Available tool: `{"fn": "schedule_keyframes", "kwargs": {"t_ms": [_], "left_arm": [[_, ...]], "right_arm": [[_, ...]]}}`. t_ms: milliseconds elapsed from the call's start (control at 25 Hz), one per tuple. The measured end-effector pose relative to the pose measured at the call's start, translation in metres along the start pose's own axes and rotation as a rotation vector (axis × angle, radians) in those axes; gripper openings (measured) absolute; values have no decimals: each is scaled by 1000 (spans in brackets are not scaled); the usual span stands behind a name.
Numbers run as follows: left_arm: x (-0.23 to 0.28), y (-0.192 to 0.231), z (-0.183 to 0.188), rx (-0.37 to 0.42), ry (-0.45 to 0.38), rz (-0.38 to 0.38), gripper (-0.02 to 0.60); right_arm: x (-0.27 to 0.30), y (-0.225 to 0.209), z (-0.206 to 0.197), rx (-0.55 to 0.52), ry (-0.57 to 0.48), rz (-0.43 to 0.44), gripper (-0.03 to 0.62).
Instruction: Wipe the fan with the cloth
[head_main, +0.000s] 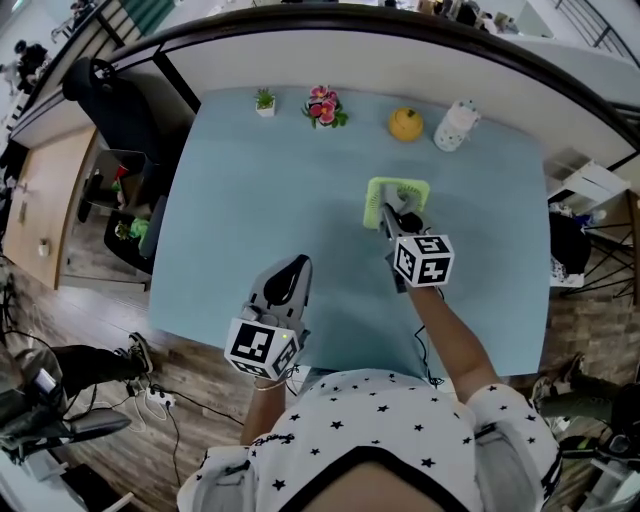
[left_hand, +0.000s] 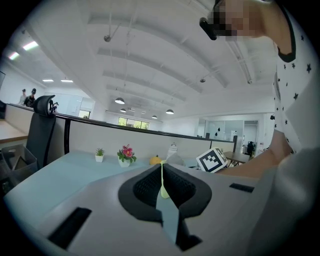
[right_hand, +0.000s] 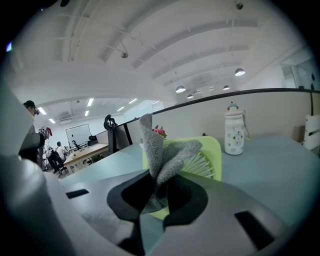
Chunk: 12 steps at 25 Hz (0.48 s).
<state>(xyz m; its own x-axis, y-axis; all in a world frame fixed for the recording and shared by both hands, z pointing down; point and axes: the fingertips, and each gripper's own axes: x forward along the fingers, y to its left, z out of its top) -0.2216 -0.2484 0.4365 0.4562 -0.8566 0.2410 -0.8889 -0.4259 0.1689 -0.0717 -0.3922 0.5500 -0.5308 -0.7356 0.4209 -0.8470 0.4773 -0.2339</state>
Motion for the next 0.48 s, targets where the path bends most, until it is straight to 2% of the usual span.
{"fn": "schedule_keyframes", "kwargs": {"t_ms": [480], "left_arm": [[16,-15,5,19,8,-59,32]], "right_arm": [[-30,-61,0,60,-23,-138,51]]}}
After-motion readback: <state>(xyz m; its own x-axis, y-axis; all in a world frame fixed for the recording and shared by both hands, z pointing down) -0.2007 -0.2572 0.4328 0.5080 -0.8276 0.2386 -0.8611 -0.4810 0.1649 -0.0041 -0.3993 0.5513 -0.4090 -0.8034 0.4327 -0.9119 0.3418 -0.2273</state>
